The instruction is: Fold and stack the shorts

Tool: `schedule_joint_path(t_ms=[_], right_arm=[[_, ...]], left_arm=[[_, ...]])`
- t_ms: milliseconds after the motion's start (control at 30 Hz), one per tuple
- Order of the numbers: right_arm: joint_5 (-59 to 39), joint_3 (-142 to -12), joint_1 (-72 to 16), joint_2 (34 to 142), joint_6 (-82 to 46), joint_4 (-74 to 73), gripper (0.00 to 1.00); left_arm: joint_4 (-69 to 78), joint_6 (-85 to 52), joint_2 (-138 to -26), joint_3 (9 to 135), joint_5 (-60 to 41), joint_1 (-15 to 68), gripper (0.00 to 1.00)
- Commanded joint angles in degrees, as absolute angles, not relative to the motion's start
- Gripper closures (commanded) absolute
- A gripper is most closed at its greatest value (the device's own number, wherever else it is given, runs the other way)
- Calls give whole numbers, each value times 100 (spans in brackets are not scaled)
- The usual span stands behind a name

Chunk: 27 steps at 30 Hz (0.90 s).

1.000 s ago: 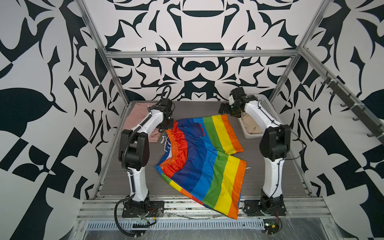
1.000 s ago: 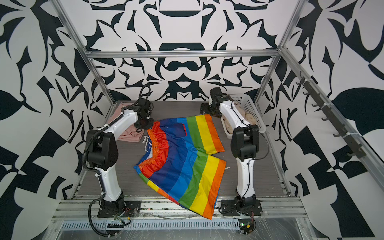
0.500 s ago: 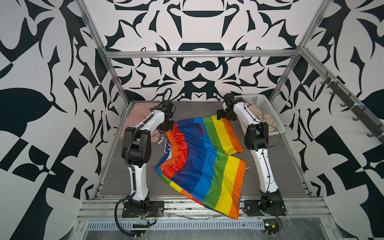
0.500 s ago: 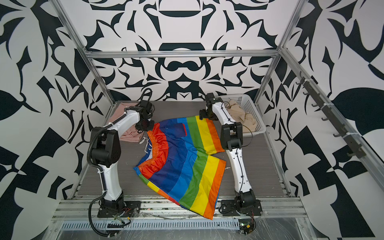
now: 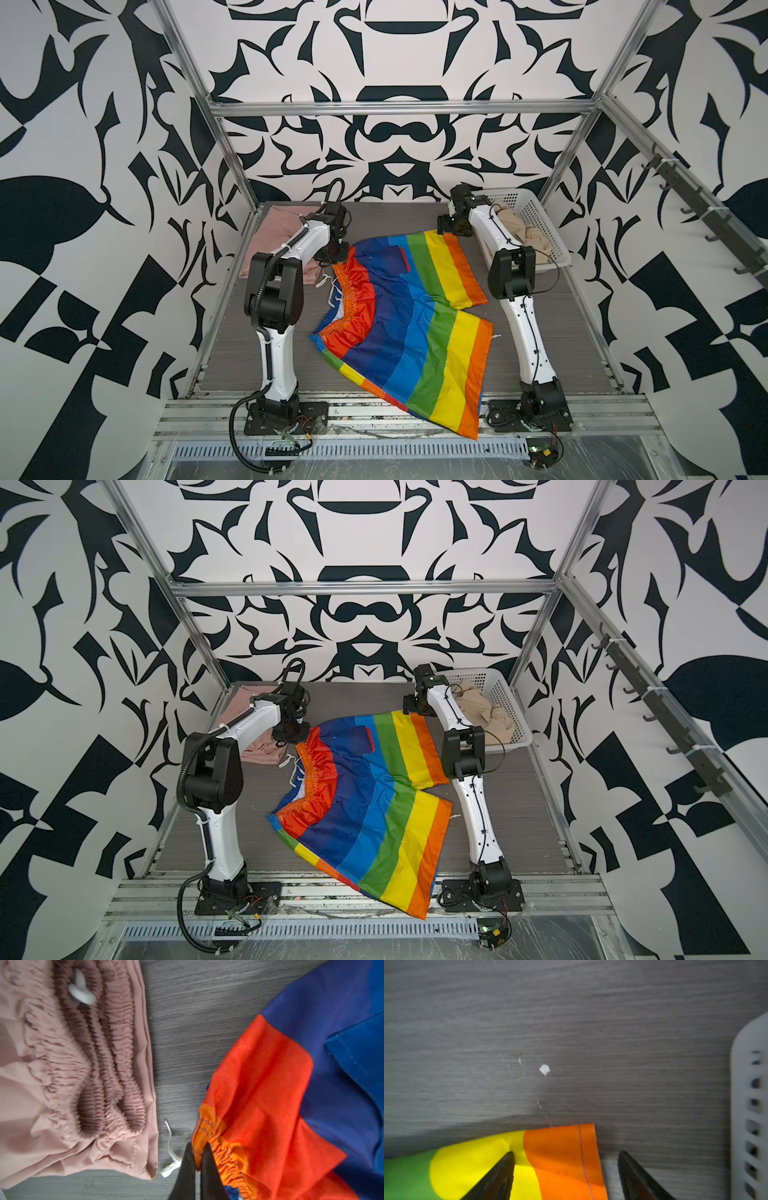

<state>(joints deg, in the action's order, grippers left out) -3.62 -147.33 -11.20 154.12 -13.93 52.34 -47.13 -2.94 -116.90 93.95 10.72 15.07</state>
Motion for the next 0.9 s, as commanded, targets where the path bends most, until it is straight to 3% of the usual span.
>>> schedule_joint_path(t_ms=[0, 133, 300, 467, 667, 867], right_arm=[[-539, -14783, -1086, 15392, -1584, 5110, 25], [-610, -14758, -1084, 15407, -1661, 5081, 37], [-741, -14756, -1089, 15398, -1758, 4976, 75], [-802, -15187, -1083, 15209, -1796, 5013, 98], [-1056, -15459, -976, 14586, -1776, 4712, 100], [-1617, -15855, -633, 14124, -2116, 4353, 100]], left_arm=[[-4874, -249, -11750, 9505, 905, 1504, 100], [-4851, -251, -11742, 9516, 910, 1503, 100], [-4793, -365, -11743, 9449, 788, 1503, 100], [-4606, -685, -11847, 9327, 434, 1347, 100], [-4617, -888, -12280, 10048, -70, 1028, 100], [-5017, -1039, -12958, 11902, -545, 775, 100]])
